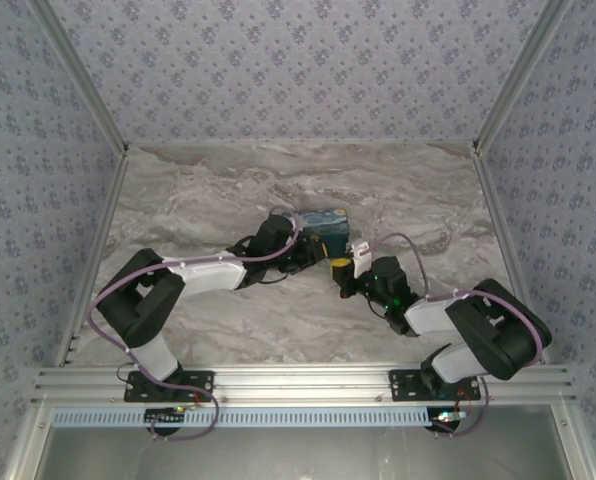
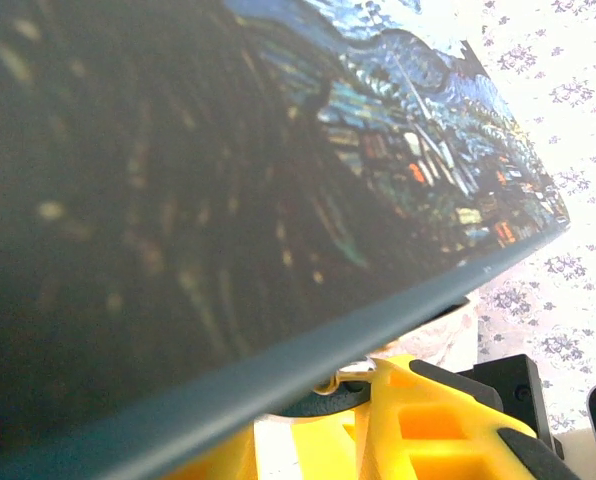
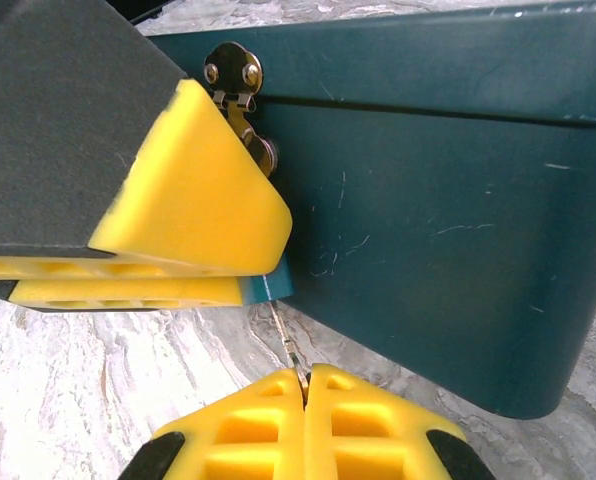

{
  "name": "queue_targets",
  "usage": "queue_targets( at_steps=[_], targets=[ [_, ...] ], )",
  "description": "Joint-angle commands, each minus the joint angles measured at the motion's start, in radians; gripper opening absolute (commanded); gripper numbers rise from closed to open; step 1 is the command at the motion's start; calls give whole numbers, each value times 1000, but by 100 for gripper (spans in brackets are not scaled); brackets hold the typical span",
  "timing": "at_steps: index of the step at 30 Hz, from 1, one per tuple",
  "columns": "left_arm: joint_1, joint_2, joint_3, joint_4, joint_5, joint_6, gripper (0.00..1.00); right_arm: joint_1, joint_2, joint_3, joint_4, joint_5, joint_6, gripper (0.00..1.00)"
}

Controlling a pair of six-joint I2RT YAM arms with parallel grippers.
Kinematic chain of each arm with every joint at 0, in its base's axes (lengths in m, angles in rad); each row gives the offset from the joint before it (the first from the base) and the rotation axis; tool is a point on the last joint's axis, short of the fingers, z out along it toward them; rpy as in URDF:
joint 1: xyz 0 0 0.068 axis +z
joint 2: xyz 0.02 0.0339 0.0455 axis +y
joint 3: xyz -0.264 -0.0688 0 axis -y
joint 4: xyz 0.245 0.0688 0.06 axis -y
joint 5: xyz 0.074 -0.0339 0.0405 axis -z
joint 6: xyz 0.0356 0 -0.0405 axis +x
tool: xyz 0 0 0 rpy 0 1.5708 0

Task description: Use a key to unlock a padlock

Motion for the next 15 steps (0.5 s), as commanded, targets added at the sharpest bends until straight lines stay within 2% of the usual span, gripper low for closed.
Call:
queue_targets(
  at_steps=[1, 15],
  targets=[
    [-1, -36, 6, 5, 37, 8, 24, 7, -17, 34, 33, 4, -21, 0],
    [3, -46, 5, -11, 54, 28, 24, 5, 65, 72, 121, -28, 12, 0]
  ],
)
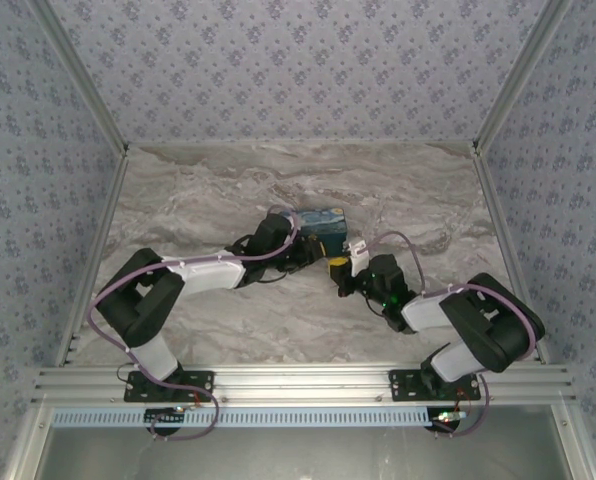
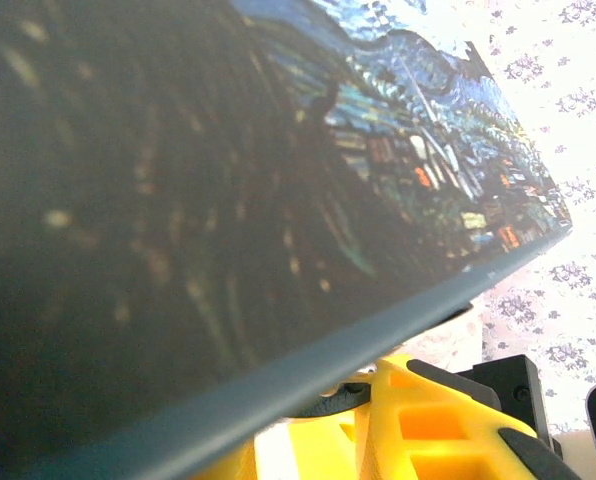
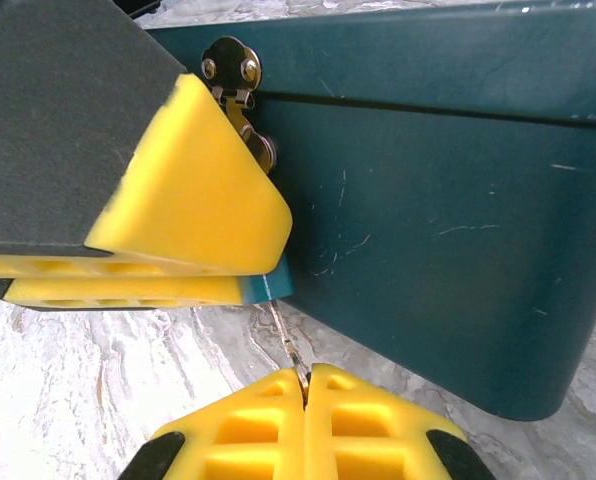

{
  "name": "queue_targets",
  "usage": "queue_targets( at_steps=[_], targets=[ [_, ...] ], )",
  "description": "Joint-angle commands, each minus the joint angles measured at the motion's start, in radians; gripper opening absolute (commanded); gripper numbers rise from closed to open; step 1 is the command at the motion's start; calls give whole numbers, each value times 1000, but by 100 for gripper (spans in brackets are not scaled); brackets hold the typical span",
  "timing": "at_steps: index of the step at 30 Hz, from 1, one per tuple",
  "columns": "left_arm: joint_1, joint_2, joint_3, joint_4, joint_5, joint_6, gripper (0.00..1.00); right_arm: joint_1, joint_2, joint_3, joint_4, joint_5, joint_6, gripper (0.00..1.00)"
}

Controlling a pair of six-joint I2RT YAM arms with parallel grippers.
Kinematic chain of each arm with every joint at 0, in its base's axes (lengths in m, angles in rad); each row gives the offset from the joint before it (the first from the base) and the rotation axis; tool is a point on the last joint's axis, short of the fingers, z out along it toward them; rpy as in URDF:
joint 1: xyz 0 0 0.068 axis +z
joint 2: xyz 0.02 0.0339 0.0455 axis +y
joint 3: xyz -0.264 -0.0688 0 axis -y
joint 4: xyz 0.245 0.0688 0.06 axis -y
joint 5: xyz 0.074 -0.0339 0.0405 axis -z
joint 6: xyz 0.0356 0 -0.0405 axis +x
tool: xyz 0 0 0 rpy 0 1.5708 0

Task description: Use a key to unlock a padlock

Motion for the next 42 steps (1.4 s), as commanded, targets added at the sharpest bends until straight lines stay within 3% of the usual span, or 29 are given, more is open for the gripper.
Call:
queue_targets(
  at_steps=[1, 22, 42],
  targets=[
    [-9, -46, 3, -5, 59, 29, 24, 2, 13, 47, 104, -16, 18, 0],
    [7, -50, 5, -36, 117, 87, 24, -51, 59, 109, 132, -199, 81, 0],
    [10, -15, -1, -38, 123, 104, 24, -67, 88, 168, 137, -211, 93, 0]
  ],
)
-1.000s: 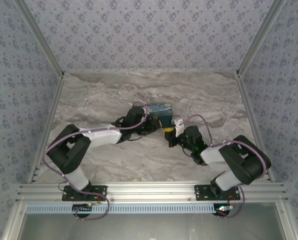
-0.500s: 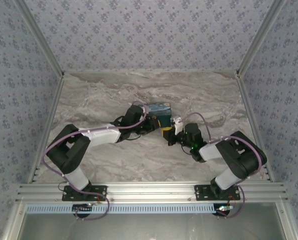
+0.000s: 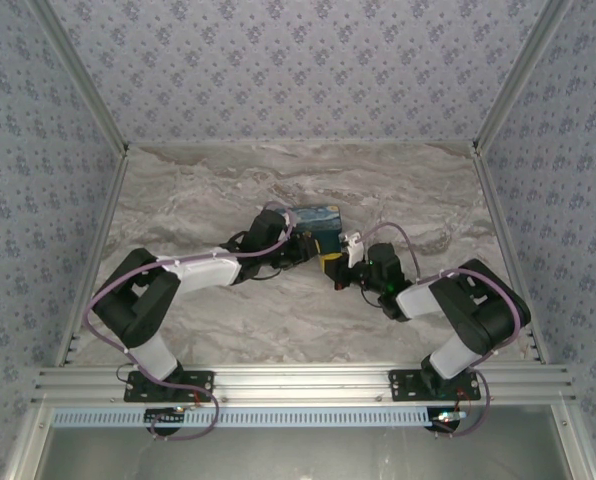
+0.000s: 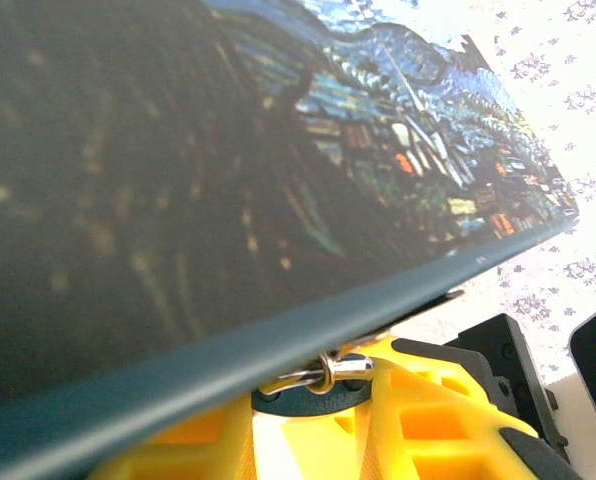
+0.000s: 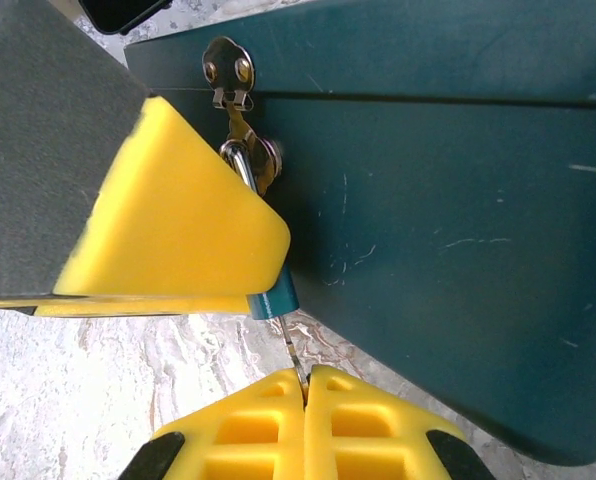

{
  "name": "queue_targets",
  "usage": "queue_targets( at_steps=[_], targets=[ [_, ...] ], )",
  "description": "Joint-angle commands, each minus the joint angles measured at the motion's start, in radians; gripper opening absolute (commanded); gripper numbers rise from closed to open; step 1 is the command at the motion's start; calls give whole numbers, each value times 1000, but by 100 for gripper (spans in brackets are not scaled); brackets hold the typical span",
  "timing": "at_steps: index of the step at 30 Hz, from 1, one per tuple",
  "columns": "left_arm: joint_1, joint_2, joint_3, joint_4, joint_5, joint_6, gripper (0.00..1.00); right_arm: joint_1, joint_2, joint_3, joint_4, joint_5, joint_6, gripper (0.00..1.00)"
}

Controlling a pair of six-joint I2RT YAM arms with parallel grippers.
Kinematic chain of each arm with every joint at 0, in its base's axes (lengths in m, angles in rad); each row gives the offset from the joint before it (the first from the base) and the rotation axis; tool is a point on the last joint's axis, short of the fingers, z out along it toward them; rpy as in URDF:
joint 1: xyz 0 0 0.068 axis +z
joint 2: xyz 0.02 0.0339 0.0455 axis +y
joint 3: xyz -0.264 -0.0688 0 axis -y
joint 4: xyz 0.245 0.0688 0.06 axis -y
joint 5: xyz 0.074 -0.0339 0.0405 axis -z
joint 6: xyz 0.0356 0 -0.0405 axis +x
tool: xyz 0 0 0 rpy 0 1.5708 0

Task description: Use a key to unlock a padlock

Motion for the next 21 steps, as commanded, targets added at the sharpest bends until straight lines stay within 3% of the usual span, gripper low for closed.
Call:
queue_targets(
  at_steps=[1, 21],
  targets=[
    [-29, -1, -1, -5, 96, 34, 24, -8, -12, 78, 130, -16, 7, 0],
    [-26, 4, -10, -2, 108, 38, 24, -58, -47, 119, 76, -72, -16, 0]
  ],
)
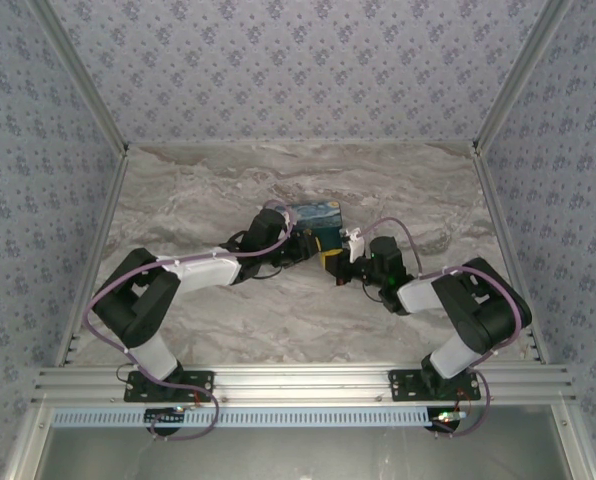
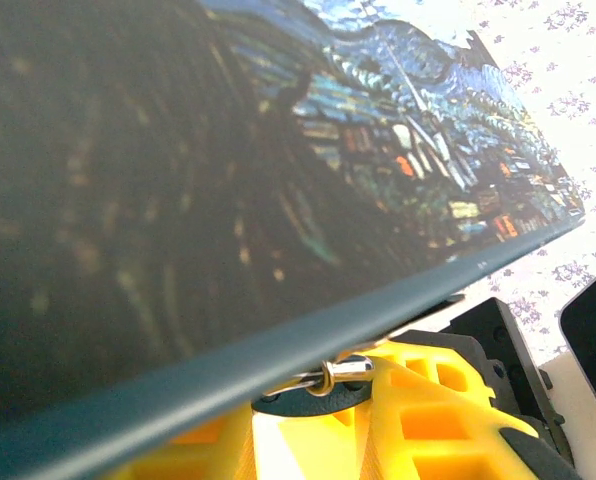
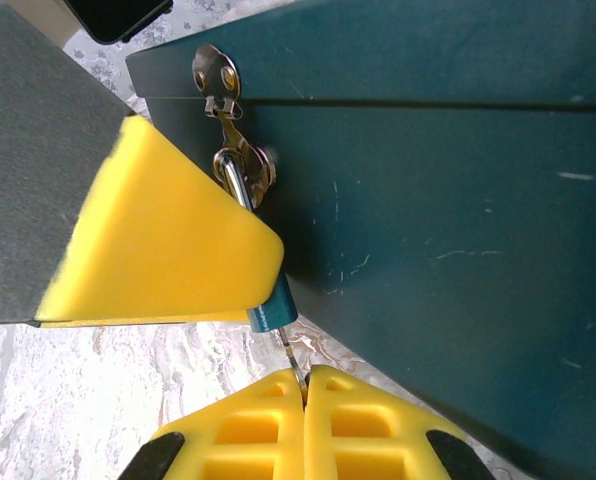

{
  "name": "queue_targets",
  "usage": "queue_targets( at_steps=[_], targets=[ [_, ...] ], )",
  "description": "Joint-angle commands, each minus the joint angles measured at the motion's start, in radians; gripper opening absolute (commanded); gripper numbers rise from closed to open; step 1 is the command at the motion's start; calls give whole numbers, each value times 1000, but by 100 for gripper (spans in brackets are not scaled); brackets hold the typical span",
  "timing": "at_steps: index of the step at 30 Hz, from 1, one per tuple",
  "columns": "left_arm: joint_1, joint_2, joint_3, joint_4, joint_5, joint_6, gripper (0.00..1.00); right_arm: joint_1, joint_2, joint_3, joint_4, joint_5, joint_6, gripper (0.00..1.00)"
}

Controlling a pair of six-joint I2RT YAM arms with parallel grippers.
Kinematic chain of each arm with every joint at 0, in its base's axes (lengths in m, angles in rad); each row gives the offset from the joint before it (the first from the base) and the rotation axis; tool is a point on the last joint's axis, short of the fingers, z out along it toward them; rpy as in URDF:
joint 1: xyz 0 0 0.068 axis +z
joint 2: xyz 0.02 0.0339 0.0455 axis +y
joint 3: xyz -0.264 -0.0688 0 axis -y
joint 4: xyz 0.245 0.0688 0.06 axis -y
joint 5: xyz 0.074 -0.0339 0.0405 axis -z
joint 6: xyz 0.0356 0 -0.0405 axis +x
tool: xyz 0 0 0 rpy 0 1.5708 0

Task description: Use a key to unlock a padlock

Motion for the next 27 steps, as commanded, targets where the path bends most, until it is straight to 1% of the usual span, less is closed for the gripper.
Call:
queue_targets(
  at_steps=[1, 17, 22, 27],
  targets=[
    [-26, 6, -10, -27, 109, 34, 24, -13, -49, 80, 131, 5, -11, 0],
    [-26, 15, -16, -10, 119, 21, 24, -12, -55, 121, 115, 2, -7, 0],
    [-18, 27, -16, 5, 116, 23, 24, 8, -39, 76, 110, 42, -1, 0],
    [-7, 52, -9, 16, 114, 20, 24, 51, 20, 22, 142, 109, 38, 0]
  ],
)
